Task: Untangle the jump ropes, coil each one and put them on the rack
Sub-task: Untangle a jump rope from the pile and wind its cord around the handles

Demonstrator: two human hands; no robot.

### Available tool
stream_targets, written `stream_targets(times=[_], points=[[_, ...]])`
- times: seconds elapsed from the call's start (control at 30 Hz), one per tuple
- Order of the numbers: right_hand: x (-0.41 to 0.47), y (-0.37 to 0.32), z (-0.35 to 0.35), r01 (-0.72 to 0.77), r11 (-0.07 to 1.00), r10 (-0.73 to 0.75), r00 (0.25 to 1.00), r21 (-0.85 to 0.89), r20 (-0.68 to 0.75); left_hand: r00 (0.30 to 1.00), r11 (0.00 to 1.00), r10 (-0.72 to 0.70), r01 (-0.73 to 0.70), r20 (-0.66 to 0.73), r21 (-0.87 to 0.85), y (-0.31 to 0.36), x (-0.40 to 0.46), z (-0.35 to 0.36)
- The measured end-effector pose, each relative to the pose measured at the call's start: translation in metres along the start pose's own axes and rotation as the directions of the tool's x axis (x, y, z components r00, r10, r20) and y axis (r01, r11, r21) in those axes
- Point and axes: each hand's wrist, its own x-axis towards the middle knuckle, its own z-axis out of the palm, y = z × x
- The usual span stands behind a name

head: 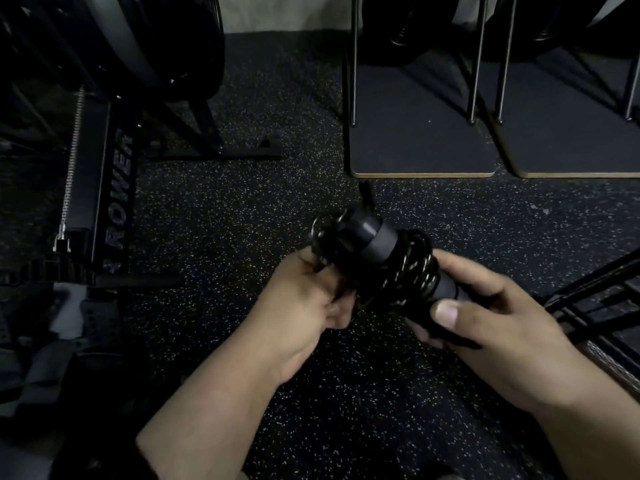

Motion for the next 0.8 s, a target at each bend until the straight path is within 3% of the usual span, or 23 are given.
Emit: stream_targets(times=[0.13, 0.3, 0.47, 0.63, 0.8], points=[[0.002, 0.0, 0.003, 0.015, 0.996, -0.005, 0.993, 0.084, -0.116, 0.999, 0.993, -0.013, 0.018, -0.038, 0.117, -0.003, 0.003, 0.015], [0.003, 0.005, 0.009, -0.022, 0.998, 0.037, 0.959, 0.056, -0.281, 0.999, 0.917, -0.041, 0.05, -0.03, 0.396, -0.011, 0.007, 0.018], [0.006, 0.004, 0.016, -0.108, 0.966, -0.007, 0.897, -0.235, -0.442, 0.996, 0.664, -0.089, 0.039, 0.027, 0.747, -0.016, 0.002, 0.024], [0.006, 0.012, 0.017, -0.268, 0.719, -0.065, 0.893, -0.641, -0.445, 0.999, 0.387, 0.042, -0.034, 0.019, 0.921, -0.01, 0.0, 0.027], [0.006, 0.01, 0.012, -0.338, 0.512, 0.012, 0.922, -0.79, -0.387, 0.986, 0.305, 0.121, -0.143, 0.111, 0.941, 0.0, -0.003, 0.016]])
